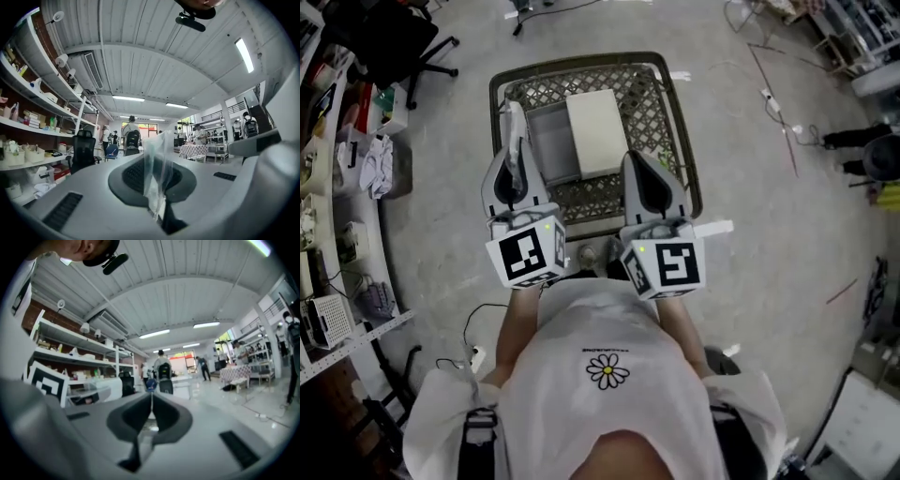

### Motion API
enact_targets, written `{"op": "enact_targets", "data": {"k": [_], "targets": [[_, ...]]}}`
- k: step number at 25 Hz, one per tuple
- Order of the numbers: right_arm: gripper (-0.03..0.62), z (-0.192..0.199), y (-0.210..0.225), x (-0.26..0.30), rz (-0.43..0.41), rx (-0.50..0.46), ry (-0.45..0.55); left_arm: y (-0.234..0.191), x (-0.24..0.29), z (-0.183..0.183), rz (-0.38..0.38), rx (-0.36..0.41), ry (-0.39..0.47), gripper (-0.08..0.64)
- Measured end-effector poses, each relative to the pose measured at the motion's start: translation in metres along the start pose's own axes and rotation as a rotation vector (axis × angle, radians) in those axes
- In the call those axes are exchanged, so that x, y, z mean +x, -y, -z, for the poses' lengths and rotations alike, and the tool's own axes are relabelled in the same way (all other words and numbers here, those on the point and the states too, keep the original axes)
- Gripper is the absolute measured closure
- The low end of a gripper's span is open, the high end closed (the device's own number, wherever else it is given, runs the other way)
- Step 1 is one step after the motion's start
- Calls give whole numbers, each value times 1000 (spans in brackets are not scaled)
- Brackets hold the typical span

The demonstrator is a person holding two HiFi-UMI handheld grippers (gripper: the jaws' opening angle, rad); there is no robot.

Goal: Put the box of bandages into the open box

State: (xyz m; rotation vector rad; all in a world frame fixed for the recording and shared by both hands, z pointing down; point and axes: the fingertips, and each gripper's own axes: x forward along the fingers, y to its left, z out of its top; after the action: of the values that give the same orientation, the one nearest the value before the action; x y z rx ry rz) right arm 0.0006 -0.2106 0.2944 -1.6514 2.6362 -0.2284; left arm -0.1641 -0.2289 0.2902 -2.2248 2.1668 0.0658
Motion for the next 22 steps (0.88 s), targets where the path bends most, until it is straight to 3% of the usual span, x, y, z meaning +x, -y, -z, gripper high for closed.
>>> {"op": "enact_targets", "data": {"k": [5, 10, 14, 22], "targets": [[561, 3, -7, 32, -63, -56, -1, -14, 9, 3, -61, -7, -12, 522], [560, 20, -21, 56, -129, -38, -32, -22, 19, 10, -75, -9, -24, 522], [561, 32, -18, 66, -116, -44, -77, -21, 25, 16, -57, -11, -18, 522], [561, 40, -12, 72, -122, -23, -112, -25, 42, 29, -63, 69, -79, 523]]}}
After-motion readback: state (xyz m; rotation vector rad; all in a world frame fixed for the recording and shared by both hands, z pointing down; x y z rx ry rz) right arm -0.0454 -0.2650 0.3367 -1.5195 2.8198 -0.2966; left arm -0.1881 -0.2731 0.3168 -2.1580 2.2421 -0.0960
